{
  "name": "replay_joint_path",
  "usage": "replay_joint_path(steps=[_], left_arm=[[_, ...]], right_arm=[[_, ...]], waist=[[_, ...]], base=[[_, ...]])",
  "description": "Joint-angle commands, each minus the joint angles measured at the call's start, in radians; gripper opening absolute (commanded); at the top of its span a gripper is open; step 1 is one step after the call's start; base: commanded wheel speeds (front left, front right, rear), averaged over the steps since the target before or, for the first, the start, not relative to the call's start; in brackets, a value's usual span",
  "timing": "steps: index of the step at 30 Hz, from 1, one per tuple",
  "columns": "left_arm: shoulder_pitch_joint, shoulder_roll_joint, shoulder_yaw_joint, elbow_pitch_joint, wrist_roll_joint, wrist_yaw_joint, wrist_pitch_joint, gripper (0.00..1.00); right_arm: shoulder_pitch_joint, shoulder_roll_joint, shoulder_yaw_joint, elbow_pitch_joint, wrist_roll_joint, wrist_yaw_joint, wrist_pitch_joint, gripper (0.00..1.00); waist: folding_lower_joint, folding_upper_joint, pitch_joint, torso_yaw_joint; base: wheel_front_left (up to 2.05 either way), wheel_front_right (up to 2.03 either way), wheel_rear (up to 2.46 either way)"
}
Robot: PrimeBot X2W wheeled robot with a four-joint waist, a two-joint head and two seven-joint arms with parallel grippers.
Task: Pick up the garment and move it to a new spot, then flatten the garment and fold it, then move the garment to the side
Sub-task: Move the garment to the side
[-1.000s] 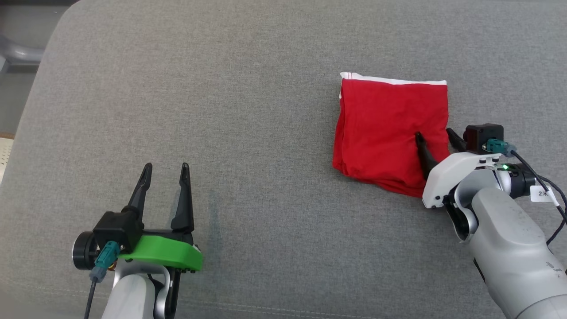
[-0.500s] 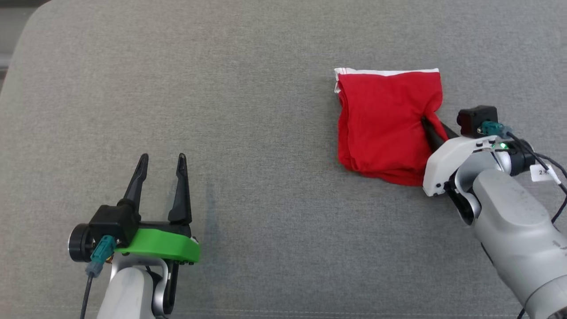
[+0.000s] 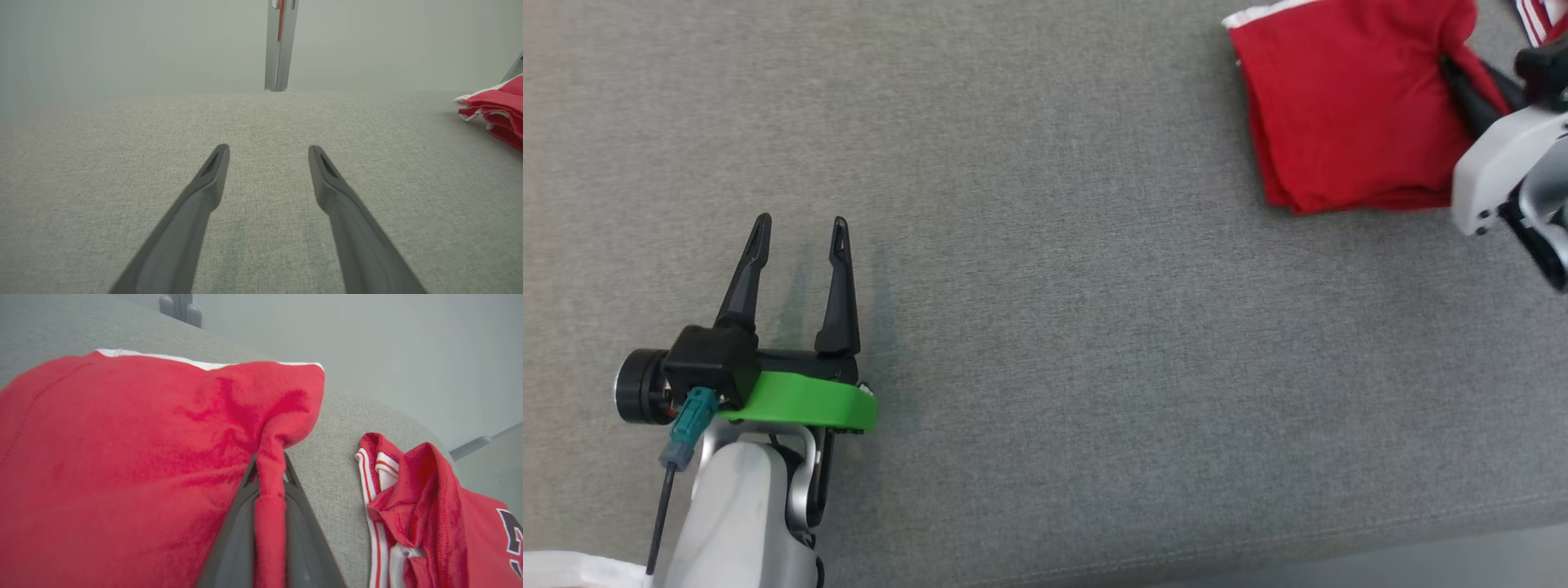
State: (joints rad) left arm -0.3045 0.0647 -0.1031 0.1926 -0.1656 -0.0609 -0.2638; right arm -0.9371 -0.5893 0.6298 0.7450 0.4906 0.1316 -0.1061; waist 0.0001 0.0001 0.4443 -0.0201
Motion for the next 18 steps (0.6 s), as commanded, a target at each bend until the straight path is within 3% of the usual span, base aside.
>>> replay_joint_path(steps=[1, 8, 18], left_arm=[[-0.025, 0.013, 0.001, -0.007, 0.012, -0.002, 0.0, 1.0], [-0.054, 0.043, -0.009, -0.039, 0.035, -0.004, 0.0, 1.0], [-0.049, 0.053, -0.046, -0.12, 0.053, -0.005, 0.032, 1.0]], right_arm=[[-0.022, -0.02, 0.009, -0.013, 0.009, -0.002, 0.006, 0.0], [-0.127, -0.196, 0.038, -0.071, 0.052, -0.002, 0.026, 0.0], [-0.272, -0.388, 0.123, -0.056, 0.063, -0.002, 0.065, 0.0]], waist=[[-0.0001, -0.0001, 0.098, -0.095], [-0.0001, -0.0001, 0.178, -0.153], [-0.0001, -0.0001, 0.23, -0.147]], base=[[0.0, 0.0, 0.0], [0.0, 0.0, 0.0], [0.0, 0.0, 0.0]])
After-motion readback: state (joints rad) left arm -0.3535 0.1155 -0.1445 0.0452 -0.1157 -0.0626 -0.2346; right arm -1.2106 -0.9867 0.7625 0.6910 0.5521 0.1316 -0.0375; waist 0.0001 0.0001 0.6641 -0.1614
